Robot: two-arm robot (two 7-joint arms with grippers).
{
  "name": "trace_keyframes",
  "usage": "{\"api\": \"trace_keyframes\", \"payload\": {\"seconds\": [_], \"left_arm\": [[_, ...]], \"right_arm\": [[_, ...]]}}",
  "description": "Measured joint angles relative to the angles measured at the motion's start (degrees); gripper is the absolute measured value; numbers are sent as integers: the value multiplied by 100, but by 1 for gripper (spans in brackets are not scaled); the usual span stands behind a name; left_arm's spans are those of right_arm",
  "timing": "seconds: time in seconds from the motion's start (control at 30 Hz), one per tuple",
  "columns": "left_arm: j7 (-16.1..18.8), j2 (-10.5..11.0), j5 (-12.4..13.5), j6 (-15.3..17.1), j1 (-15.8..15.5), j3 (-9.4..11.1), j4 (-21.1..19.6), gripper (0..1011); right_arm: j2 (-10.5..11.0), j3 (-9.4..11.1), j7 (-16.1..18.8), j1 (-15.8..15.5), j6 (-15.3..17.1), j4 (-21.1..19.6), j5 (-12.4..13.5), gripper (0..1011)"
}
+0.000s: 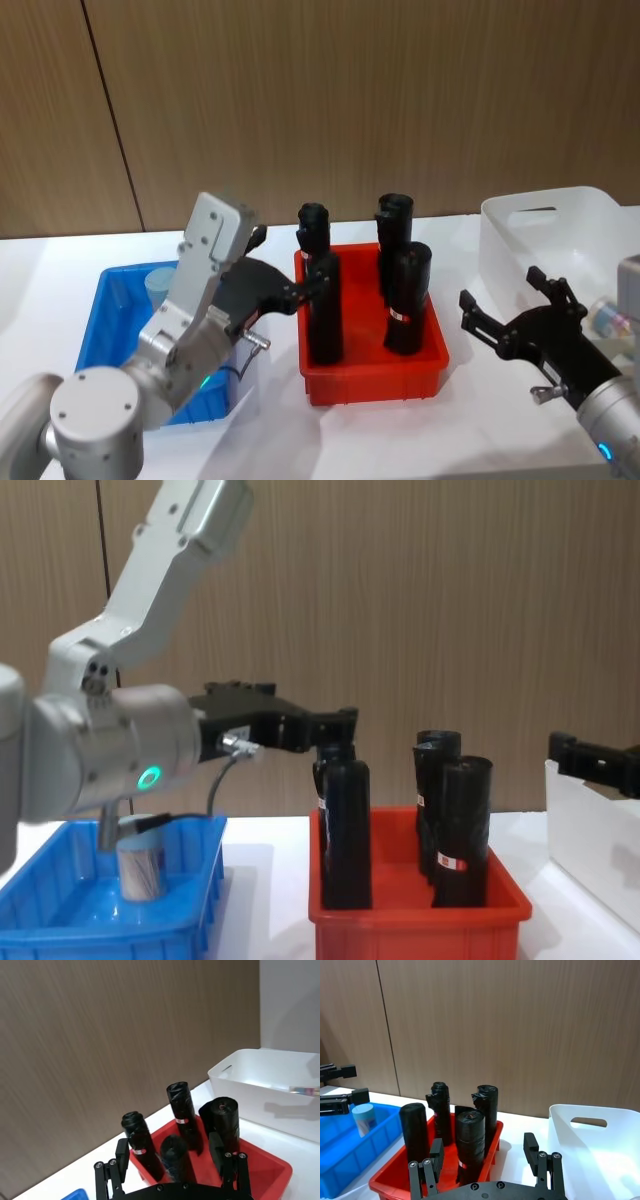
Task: Pick the cotton swabs from the blue box and place them into the white box.
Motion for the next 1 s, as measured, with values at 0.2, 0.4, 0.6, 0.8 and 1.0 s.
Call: {"api": "trace_keyframes", "payload": {"seconds": [0.2,0.4,0.6,0.8,1.0], "left_arm": [[413,144,105,-329,338,41,-250,1004],[778,274,202,-617,646,78,-471,1004],[935,331,243,-747,778,94,-572,1004],[963,341,249,-772,800,96,-590,1004],[965,341,250,-772,800,95,-590,1004]], "right_arm": [[-5,-16,-5,-37,-6,-39,0,1001],[-6,-16,-5,-39,-7,-43,1,1001],[-6,-14,-4,-38,-7,-43,1,1001],[-6,-15,-2,-38,-6,-43,1,1001],[-6,-14,-1,-38,-4,-43,1,1001]]}}
